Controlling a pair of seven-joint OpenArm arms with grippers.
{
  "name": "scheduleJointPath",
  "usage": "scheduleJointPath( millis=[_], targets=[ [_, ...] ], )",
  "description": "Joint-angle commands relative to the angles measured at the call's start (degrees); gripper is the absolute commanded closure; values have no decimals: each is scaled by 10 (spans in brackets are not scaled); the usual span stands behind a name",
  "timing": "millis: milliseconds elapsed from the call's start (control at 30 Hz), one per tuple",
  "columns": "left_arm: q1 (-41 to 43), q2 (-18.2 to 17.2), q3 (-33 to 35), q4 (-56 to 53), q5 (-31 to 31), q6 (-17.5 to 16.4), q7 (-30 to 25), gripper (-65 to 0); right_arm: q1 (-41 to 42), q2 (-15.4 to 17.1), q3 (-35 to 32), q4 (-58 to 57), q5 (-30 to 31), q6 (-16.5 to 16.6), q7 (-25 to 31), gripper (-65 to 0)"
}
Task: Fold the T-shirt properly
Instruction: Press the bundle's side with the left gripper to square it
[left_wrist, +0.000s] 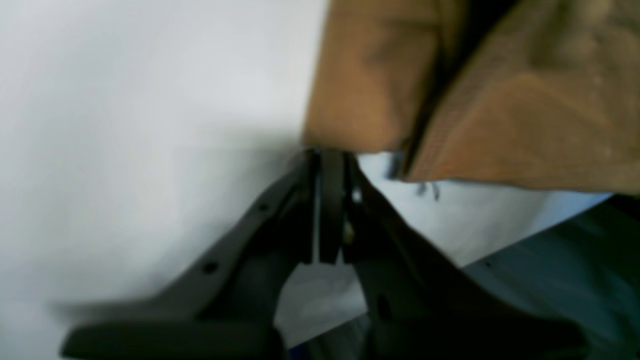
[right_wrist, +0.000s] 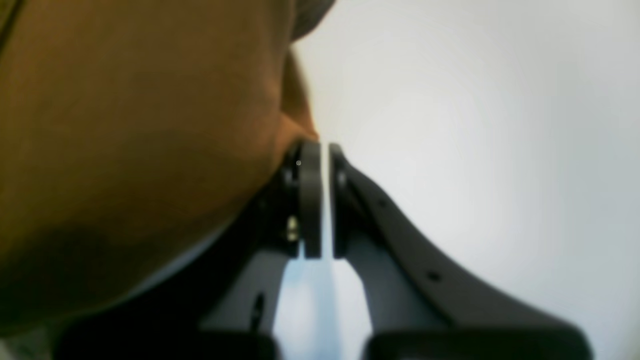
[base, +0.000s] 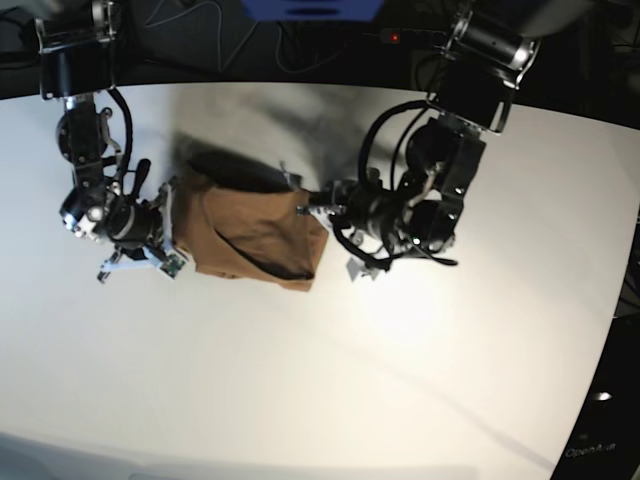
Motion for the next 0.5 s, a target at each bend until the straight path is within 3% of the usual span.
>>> scheduleJointPath(
  millis=[0,200,467],
  targets=[
    [-15,6,0,-3,5,1,-17,-22,11,7,4,10,1,-4,8,-13],
    [-38,9,57,-105,3,1,-150,-22,-8,6,5,11,1,-4,2,-13],
    [-111,50,115,-305,4,0,-321,-22,-91,6,9,70,0,-4,2,-13]
  ],
)
